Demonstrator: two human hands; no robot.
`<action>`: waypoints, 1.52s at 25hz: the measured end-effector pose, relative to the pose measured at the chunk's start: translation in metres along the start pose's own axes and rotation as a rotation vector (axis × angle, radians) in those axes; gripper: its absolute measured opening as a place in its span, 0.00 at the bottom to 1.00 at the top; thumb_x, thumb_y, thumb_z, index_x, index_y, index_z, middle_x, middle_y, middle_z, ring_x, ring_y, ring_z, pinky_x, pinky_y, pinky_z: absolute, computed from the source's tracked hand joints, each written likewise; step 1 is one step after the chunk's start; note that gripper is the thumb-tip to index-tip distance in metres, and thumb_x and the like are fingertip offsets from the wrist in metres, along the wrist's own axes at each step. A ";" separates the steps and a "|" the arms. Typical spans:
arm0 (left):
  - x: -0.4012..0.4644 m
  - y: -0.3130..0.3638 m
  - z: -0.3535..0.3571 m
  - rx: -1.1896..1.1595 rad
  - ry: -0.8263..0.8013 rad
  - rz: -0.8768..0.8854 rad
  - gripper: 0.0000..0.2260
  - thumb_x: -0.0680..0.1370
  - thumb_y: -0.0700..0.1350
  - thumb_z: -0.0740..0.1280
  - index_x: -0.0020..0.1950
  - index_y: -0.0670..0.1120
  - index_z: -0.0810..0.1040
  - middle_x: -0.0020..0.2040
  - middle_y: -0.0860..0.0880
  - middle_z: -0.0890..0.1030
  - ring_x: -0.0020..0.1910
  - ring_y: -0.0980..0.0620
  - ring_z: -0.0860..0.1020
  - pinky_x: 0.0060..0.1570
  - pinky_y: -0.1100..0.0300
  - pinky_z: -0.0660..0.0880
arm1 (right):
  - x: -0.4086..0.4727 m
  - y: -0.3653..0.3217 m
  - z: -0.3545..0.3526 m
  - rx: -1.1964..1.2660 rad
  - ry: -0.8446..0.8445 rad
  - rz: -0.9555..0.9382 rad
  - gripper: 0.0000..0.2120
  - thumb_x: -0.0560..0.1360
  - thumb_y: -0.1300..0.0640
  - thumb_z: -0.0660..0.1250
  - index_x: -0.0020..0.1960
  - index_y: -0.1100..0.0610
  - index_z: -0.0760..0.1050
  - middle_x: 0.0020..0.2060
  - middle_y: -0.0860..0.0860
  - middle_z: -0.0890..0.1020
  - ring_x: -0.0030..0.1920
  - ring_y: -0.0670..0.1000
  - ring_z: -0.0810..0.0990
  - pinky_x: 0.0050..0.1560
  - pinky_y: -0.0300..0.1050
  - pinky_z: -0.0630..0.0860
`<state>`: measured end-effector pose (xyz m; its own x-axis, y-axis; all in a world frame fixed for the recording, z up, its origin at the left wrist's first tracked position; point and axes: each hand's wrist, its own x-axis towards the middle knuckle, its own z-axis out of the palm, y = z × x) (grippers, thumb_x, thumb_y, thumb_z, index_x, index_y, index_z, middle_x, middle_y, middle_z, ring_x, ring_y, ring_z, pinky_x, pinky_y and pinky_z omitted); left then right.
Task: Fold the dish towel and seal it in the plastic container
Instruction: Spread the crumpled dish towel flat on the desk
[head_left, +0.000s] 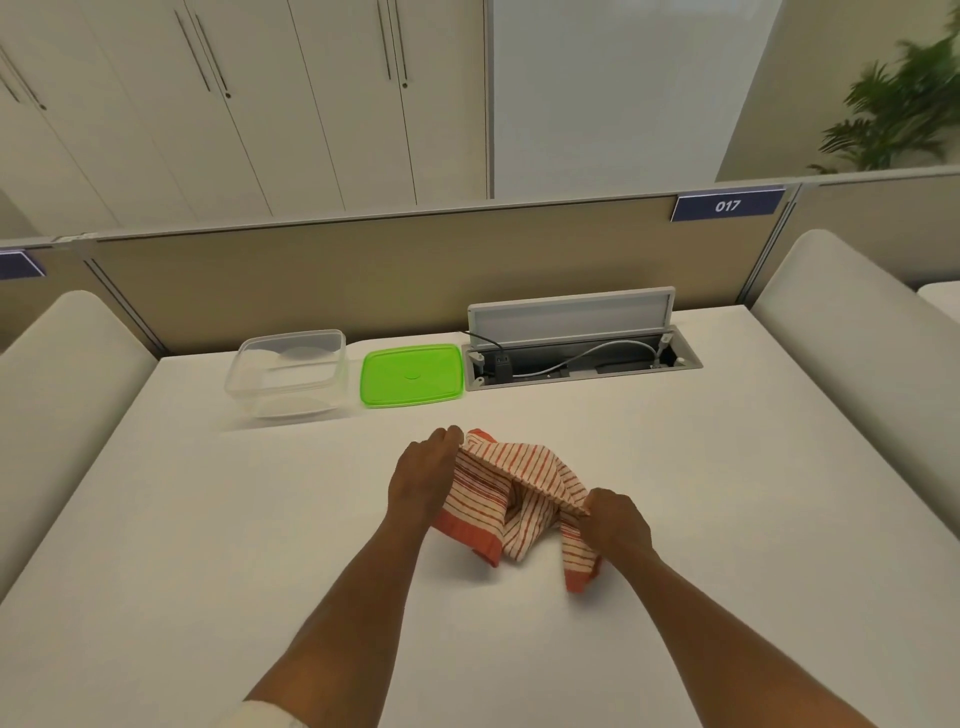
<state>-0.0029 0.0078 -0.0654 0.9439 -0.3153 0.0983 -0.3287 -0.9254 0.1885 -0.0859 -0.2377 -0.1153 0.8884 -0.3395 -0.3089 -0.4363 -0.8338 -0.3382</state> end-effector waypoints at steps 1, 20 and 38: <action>0.000 -0.005 -0.003 0.041 -0.002 0.026 0.12 0.80 0.38 0.59 0.63 0.47 0.71 0.57 0.46 0.79 0.50 0.41 0.80 0.48 0.51 0.75 | -0.002 0.004 -0.001 0.026 0.009 0.036 0.09 0.72 0.56 0.62 0.51 0.54 0.75 0.48 0.52 0.82 0.49 0.56 0.81 0.42 0.44 0.73; 0.084 -0.037 -0.151 -0.083 0.507 -0.143 0.09 0.79 0.39 0.59 0.49 0.43 0.79 0.46 0.39 0.81 0.43 0.36 0.79 0.37 0.50 0.70 | 0.049 -0.054 -0.206 0.063 0.781 -0.155 0.06 0.73 0.61 0.60 0.42 0.54 0.75 0.36 0.56 0.80 0.36 0.62 0.79 0.36 0.46 0.69; -0.071 -0.081 -0.093 -0.387 0.539 0.022 0.10 0.71 0.32 0.73 0.49 0.45 0.83 0.46 0.50 0.85 0.45 0.50 0.82 0.46 0.61 0.76 | -0.051 0.028 -0.166 0.232 0.481 -0.257 0.10 0.70 0.65 0.70 0.41 0.49 0.81 0.38 0.47 0.85 0.38 0.48 0.79 0.34 0.33 0.67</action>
<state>-0.0458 0.1245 0.0031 0.8223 -0.0908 0.5618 -0.4300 -0.7458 0.5088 -0.1198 -0.3158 0.0390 0.9108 -0.3441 0.2282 -0.1706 -0.8169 -0.5509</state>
